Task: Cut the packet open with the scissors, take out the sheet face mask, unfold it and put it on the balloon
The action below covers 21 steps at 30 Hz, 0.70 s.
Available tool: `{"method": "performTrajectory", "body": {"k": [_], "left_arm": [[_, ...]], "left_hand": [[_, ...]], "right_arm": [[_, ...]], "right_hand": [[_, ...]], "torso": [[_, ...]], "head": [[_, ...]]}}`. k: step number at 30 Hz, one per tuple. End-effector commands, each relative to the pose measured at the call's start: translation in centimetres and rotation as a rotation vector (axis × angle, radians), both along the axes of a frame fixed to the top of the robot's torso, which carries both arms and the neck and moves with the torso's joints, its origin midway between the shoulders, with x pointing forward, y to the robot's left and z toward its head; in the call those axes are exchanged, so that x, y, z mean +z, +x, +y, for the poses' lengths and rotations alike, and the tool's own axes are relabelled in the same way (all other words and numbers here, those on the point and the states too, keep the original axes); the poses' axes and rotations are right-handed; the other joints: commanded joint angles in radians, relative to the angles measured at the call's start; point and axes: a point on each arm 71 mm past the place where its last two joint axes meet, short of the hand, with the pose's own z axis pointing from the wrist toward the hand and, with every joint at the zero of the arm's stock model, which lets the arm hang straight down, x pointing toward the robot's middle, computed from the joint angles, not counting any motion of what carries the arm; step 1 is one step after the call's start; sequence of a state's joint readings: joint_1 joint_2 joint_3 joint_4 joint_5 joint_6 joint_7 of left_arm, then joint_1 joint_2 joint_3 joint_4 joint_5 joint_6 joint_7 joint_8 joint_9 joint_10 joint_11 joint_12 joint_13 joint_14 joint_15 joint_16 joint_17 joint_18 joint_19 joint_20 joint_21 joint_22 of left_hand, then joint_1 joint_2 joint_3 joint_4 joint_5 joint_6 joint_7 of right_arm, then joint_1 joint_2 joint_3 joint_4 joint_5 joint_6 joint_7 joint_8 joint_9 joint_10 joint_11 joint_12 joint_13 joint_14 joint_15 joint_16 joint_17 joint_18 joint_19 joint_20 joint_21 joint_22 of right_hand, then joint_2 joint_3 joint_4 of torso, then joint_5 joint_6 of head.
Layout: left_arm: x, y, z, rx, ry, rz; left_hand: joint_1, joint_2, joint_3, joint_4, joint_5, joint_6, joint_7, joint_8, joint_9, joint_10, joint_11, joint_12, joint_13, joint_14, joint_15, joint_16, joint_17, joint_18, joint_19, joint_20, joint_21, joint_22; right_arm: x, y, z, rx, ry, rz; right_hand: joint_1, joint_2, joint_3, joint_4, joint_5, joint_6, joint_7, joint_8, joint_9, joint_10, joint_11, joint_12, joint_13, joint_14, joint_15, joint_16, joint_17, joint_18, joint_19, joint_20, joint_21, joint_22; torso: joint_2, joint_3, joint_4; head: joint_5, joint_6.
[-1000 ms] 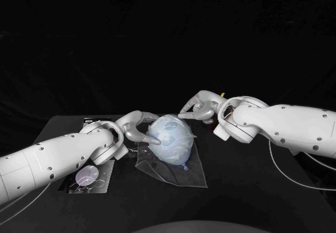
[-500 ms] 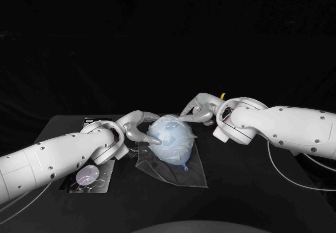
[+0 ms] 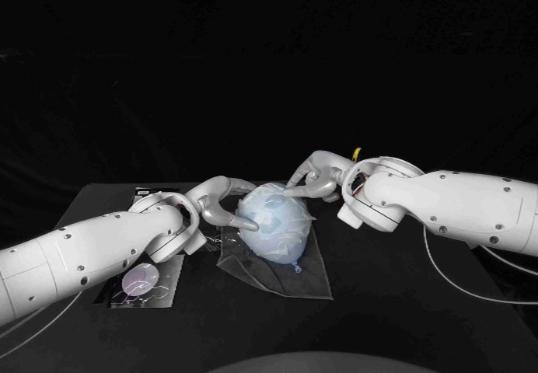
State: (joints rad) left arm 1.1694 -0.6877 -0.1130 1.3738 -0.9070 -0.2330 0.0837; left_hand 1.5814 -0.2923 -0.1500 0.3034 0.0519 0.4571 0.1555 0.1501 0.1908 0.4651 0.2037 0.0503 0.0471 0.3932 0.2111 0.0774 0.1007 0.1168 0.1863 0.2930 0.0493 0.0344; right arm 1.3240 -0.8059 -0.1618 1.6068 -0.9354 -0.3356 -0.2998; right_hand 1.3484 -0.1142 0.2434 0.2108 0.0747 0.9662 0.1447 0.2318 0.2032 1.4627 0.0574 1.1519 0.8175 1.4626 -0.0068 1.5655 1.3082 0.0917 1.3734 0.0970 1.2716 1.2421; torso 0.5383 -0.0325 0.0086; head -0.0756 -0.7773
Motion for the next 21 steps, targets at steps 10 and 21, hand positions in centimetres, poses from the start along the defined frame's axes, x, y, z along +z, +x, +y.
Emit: {"method": "performTrajectory", "body": {"k": [10, 21], "left_arm": [[-0.01, -0.18, -0.29, -0.015, -0.005, 0.011], [0.03, -0.28, -0.36, -0.018, -0.006, 0.012]], "left_hand": [[-0.001, 0.006, 0.007, -0.001, 0.002, 0.004, 0.045, 0.004, 0.002, -0.002, 0.006, -0.002, -0.001, -0.01, 0.002, 0.0, -0.002, 0.015, 0.005, -0.001, 0.005, 0.002], [-0.001, 0.006, 0.007, -0.001, 0.002, 0.004, 0.045, 0.004, 0.002, -0.002, 0.006, -0.002, -0.001, -0.01, 0.002, 0.0, -0.002, 0.015, 0.005, -0.001, 0.005, 0.002]], "right_arm": [[-0.51, -0.37, 0.97, 0.044, -0.034, -0.013], [-0.36, -0.16, 1.15, 0.028, -0.024, -0.049]], "right_hand": [[0.024, 0.019, 0.032, -0.031, -0.016, 0.044, -0.018, 0.03, 0.016, 0.108, -0.01, 0.419, 0.753, 0.108, -0.01, 0.005, 0.263, -0.014, 0.009, -0.004, 0.021, 0.025], [0.033, 0.041, 0.069, -0.055, -0.021, 0.091, -0.045, 0.061, 0.041, 0.108, -0.033, 0.419, 0.753, 0.108, -0.028, 0.005, 0.263, -0.017, 0.012, -0.019, 0.035, 0.042]], "torso": [[0.0, -0.0001, 0.0001], [0.0, -0.0002, 0.0005]], "head": [[0.001, -0.006], [0.001, -0.009]]}}
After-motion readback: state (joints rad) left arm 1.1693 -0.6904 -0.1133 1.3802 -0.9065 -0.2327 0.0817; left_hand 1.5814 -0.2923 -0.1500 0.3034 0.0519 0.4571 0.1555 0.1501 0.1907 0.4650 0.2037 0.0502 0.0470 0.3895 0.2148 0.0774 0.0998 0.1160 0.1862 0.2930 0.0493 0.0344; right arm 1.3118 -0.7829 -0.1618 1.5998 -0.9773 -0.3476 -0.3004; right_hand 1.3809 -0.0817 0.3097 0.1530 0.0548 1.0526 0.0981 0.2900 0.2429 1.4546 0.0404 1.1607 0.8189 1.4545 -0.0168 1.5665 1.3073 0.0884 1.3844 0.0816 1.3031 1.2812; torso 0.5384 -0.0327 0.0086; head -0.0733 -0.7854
